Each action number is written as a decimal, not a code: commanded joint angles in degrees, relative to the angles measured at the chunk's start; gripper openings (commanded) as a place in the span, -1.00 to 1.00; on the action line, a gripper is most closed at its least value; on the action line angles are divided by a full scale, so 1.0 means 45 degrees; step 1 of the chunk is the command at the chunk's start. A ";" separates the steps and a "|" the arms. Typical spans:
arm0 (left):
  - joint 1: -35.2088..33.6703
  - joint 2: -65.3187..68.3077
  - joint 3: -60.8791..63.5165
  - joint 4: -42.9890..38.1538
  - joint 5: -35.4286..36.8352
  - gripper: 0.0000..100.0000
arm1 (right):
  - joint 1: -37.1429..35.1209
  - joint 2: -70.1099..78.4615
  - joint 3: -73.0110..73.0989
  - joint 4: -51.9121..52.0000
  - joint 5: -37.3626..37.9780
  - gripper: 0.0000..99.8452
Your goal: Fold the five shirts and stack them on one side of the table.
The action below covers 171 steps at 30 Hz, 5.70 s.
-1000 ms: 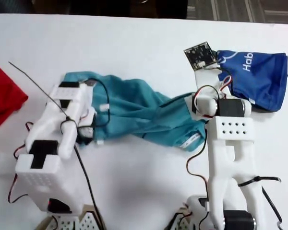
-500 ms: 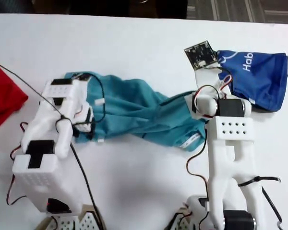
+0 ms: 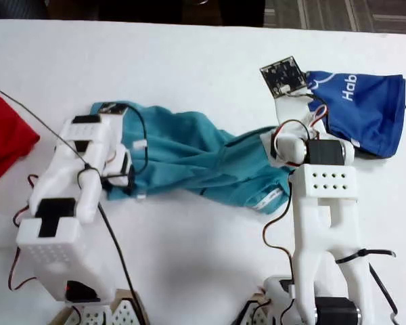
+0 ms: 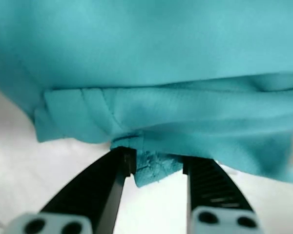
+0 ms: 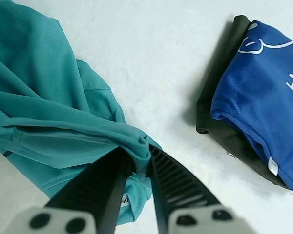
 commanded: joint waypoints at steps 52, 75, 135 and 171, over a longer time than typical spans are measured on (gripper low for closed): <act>0.0625 -1.3011 -0.7355 0.6310 -0.1719 -0.95 | 0.0772 -0.8821 -0.4728 -0.1162 -0.0039 -0.96; 0.0625 -1.6391 -0.7355 0.3888 -0.1817 -0.95 | 0.0791 -1.0442 -0.6505 -0.1807 0.1309 -0.96; 0.0293 -0.5685 -0.9270 0.1875 -0.1797 -0.95 | 0.0889 -0.1338 -0.3556 -0.6808 0.1426 -0.96; -0.0195 0.2676 -1.4486 0.6623 -0.3575 -0.95 | -0.0459 0.4562 -0.6037 0.0908 0.1485 -0.96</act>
